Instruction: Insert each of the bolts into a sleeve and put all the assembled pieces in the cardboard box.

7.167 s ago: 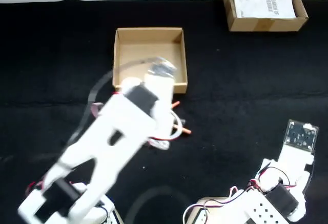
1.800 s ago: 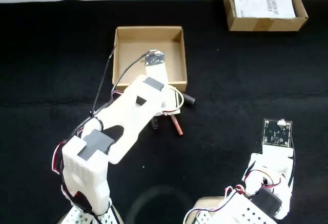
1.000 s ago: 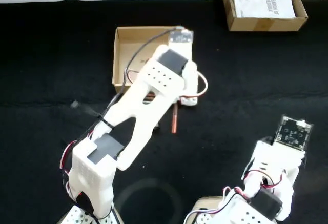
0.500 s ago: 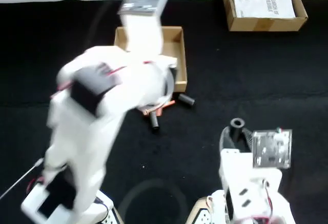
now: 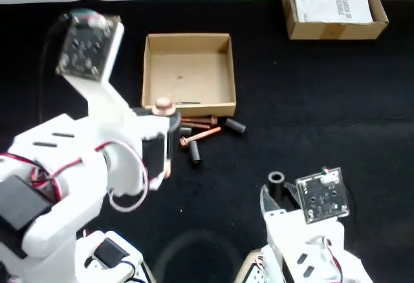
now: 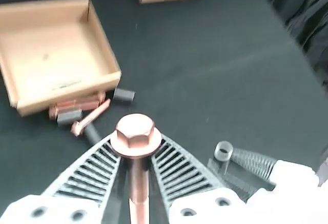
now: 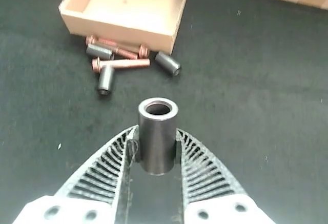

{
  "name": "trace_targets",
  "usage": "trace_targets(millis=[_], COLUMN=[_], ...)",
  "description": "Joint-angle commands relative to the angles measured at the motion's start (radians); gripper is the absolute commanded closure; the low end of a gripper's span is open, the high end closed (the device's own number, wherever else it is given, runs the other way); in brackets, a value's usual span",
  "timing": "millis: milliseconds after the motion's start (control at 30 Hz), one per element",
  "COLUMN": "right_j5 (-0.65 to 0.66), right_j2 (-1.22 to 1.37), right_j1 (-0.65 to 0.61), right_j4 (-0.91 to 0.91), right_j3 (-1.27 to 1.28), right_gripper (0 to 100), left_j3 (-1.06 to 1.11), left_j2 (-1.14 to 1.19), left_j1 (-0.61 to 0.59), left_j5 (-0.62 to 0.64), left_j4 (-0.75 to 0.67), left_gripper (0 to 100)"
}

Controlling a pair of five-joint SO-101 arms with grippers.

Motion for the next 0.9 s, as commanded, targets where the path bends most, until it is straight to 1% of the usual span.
trace_targets(millis=[0,67,133,200,267,333,400,433,500,700,867], right_j5=[-0.026,-0.092,-0.146,-0.169,-0.169,-0.169,-0.169,-0.169,-0.169,-0.169,-0.161], right_j2=[0.004,0.007,0.007,0.007,0.007,0.007,-0.001,-0.001,-0.001,-0.001,0.008], right_j1=[-0.005,-0.005,-0.005,-0.007,-0.01,-0.048,-0.108,-0.139,-0.185,-0.254,-0.28], right_j4=[-0.094,-0.136,-0.179,-0.229,-0.278,-0.321,-0.358,-0.375,-0.398,-0.464,-0.544], right_j3=[0.027,0.048,0.084,0.128,0.163,0.196,0.229,0.246,0.277,0.387,0.423], right_gripper=[99.1,99.1,99.1,99.1,99.1,99.1,99.1,99.1,99.1,99.1,99.1], left_j3=[0.285,0.45,0.613,0.774,0.938,1.073,1.167,1.194,1.227,1.279,1.339], left_j2=[-0.153,-0.232,-0.309,-0.372,-0.427,-0.475,-0.515,-0.529,-0.544,-0.544,-0.544], left_j1=[-0.012,-0.016,-0.073,-0.124,-0.159,-0.174,-0.162,-0.147,-0.101,0.048,0.076], left_j5=[-0.005,-0.005,-0.005,-0.003,-0.003,-0.003,-0.002,-0.002,-0.002,-0.002,-0.003], left_j4=[-0.023,-0.112,-0.238,-0.408,-0.608,-0.809,-0.95,-0.994,-1.04,-1.076,-1.185], left_gripper=[99,99,99,99,99,99,99,99,99,99,99])
